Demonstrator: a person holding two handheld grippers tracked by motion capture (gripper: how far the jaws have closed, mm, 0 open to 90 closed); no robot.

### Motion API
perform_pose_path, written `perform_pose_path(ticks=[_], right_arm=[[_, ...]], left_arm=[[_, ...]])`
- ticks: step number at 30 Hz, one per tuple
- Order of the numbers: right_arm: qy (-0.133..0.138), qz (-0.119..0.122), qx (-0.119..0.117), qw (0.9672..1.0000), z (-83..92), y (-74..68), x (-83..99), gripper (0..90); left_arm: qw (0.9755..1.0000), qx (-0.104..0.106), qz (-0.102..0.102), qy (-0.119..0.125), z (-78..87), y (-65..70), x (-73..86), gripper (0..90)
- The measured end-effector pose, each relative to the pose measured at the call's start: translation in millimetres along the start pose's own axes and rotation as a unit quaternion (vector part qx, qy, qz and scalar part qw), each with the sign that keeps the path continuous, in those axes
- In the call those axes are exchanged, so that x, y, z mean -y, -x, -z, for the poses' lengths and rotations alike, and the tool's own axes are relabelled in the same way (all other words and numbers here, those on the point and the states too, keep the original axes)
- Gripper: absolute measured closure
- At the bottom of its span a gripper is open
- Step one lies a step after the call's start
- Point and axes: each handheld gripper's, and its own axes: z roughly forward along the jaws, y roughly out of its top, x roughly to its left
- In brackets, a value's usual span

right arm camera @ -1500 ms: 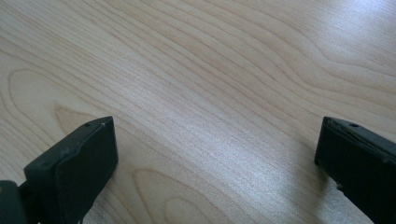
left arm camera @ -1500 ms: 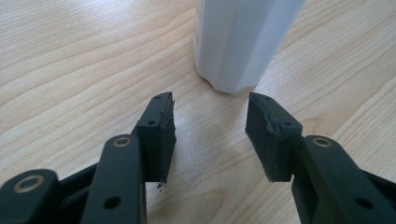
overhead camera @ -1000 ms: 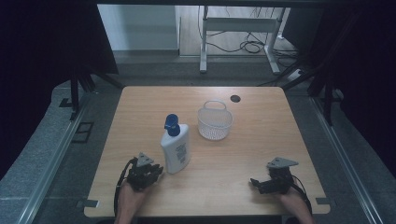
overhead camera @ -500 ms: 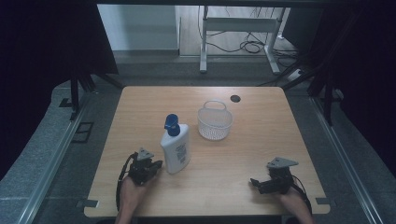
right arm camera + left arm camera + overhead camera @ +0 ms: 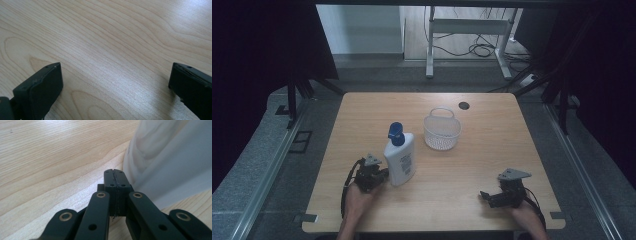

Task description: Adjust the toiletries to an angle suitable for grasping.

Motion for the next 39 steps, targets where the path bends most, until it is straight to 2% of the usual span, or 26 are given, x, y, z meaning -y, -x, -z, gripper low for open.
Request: perform_pose_path(ticks=[10, 22, 29, 39], right_arm=[[0.0, 0.0, 0.0, 1.0, 0.0, 0.0, 0.0, 0.0], [0.0, 0.0, 0.0, 1.0, 0.0, 0.0, 0.0, 0.0], [0.0, 0.0, 0.0, 1.0, 0.0, 0.0, 0.0, 0.0], [0.0, 0.0, 0.0, 1.0, 0.0, 0.0, 0.0, 0.0]], left_arm=[[0.9999, 0.015, 0.008, 0.002, -1.6, 1.6, -0.3, 89.2], [0.9996, 0.023, -0.012, 0.0, -5.6, 11.9, -2.5, 89.2], [0.9996, 0.02, -0.018, 0.005, -7.8, 15.0, -4.3, 89.1], [0.9992, 0.03, -0.024, 0.013, -12.2, 20.9, -8.8, 89.1]])
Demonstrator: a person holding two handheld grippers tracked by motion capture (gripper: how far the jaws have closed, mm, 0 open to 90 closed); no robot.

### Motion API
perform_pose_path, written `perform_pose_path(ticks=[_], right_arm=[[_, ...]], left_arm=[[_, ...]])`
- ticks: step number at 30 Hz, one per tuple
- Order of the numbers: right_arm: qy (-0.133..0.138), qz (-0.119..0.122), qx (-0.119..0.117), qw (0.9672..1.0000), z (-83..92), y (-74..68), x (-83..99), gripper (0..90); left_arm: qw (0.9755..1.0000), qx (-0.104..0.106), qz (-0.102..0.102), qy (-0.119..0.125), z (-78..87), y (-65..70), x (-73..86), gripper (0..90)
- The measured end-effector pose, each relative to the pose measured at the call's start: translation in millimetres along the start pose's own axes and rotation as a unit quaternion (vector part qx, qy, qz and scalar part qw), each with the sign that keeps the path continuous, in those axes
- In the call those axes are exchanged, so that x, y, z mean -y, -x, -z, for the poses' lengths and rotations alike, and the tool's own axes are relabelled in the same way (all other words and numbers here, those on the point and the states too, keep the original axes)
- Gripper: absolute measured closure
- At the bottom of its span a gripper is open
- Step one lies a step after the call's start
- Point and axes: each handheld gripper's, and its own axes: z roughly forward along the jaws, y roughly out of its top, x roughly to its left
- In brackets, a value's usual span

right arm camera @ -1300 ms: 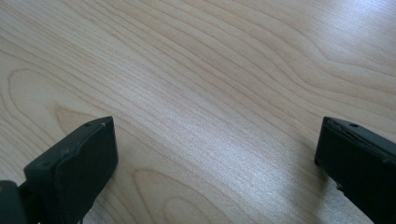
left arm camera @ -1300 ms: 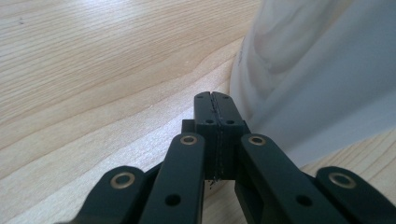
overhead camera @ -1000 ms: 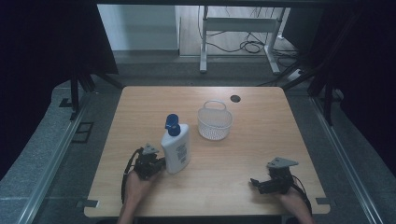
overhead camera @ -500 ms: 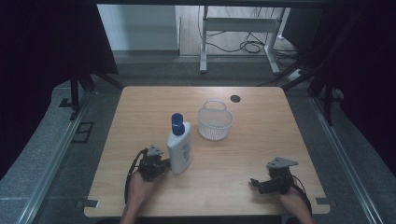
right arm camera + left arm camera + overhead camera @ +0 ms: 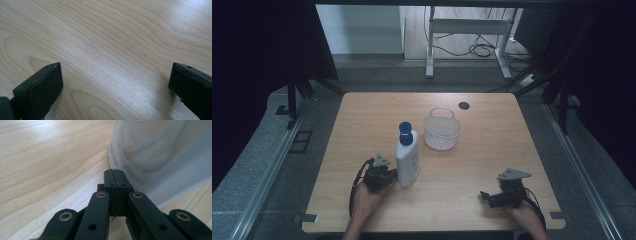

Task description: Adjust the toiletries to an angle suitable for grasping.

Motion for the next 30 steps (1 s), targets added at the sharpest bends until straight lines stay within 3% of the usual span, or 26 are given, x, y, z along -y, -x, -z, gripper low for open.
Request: perform_pose_path(ticks=[15, 30], right_arm=[[0.0, 0.0, 0.0, 1.0, 0.0, 0.0, 0.0, 0.0], [0.0, 0.0, 0.0, 1.0, 0.0, 0.0, 0.0, 0.0]], left_arm=[[0.9996, 0.015, -0.023, -0.003, -12.5, 16.2, -6.5, 89.1], [0.9993, 0.025, -0.028, 0.002, -21.6, 25.9, -13.2, 89.1]])
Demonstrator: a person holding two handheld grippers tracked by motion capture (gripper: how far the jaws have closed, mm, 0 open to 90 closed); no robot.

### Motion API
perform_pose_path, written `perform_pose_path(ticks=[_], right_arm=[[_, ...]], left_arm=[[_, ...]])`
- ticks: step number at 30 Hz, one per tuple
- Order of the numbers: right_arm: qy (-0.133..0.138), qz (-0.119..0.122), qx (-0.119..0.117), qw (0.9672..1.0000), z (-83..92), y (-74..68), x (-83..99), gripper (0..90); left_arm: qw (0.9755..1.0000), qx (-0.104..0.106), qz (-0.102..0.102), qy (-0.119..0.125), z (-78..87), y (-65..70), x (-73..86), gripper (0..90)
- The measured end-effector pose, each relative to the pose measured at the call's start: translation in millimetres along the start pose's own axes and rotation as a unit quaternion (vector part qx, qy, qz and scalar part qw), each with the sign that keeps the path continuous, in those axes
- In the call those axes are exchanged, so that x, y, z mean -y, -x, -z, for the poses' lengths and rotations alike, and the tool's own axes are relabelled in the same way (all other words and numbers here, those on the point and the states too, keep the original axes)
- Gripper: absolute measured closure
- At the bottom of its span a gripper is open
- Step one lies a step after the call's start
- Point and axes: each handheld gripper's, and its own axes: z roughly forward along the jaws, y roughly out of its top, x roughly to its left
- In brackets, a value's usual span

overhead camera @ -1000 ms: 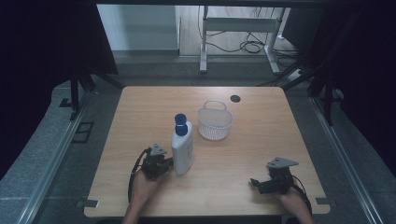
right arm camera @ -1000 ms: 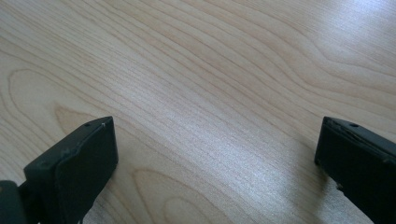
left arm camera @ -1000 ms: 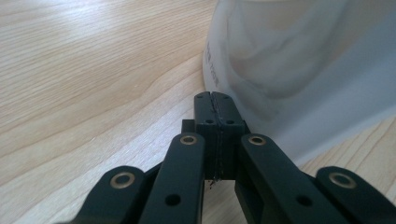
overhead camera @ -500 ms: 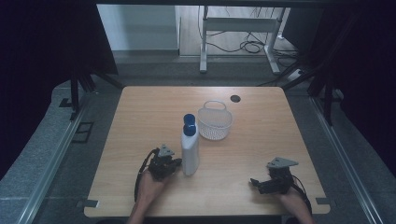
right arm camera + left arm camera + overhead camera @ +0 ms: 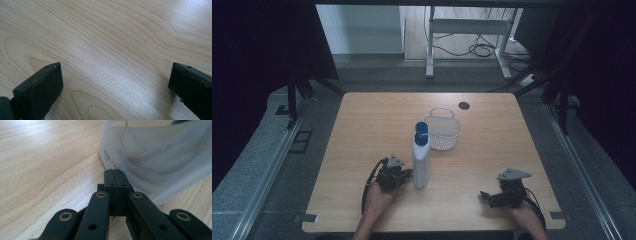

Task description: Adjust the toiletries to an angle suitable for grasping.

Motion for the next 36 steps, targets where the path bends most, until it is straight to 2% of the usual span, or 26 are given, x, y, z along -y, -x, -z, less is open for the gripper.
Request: perform_pose_path(ticks=[21, 36], right_arm=[[0.0, 0.0, 0.0, 1.0, 0.0, 0.0, 0.0, 0.0], [0.0, 0.0, 0.0, 1.0, 0.0, 0.0, 0.0, 0.0]], left_arm=[[0.9996, 0.018, -0.021, 0.003, -2.8, 19.0, -6.4, 89.0], [0.9981, 0.038, -0.049, 0.002, -6.0, 39.5, -12.5, 89.0]])
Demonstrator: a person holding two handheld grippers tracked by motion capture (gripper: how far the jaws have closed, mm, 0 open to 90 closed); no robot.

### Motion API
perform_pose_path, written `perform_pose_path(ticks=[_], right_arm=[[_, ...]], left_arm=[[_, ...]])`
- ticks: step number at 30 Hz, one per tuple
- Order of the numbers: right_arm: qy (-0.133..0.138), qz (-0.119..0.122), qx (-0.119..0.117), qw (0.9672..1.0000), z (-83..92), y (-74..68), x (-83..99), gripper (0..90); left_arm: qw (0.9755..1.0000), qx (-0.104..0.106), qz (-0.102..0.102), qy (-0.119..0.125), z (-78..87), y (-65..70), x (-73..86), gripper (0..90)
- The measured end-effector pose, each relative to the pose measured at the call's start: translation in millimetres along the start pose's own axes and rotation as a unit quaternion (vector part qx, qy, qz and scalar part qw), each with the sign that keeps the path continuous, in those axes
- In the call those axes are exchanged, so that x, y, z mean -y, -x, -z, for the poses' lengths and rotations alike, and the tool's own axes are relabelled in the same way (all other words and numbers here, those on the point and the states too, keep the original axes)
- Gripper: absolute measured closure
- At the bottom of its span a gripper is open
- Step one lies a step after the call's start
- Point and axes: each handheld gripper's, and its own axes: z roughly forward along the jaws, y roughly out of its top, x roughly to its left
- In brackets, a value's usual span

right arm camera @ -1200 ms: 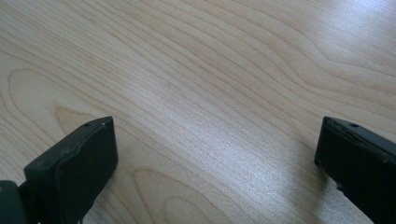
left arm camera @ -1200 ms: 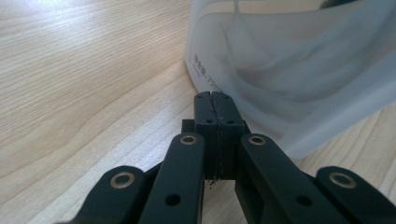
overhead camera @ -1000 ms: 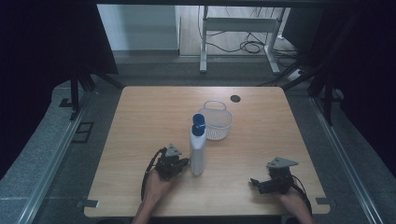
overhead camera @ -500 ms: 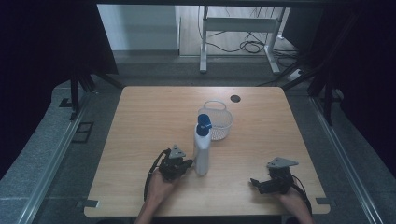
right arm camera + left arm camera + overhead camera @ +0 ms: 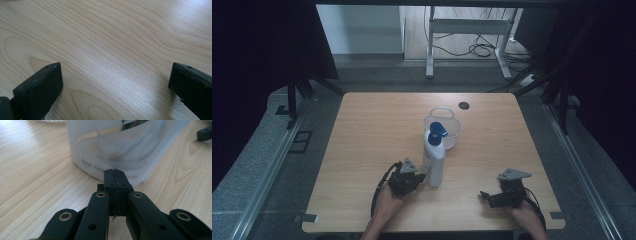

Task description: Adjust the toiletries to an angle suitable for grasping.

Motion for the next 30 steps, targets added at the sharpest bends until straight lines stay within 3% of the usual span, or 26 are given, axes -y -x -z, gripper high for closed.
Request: perform_pose_path(ticks=[18, 30], right_arm=[[0.0, 0.0, 0.0, 1.0, 0.0, 0.0, 0.0, 0.0], [0.001, 0.001, 0.0, 1.0, -0.1, 0.2, 0.0, 0.0]], left_arm=[[0.9993, 0.018, -0.032, 0.004, -4.2, 19.2, -19.6, 88.8], [0.9992, 0.023, -0.033, 0.001, -14.2, 22.1, -25.1, 88.8]])
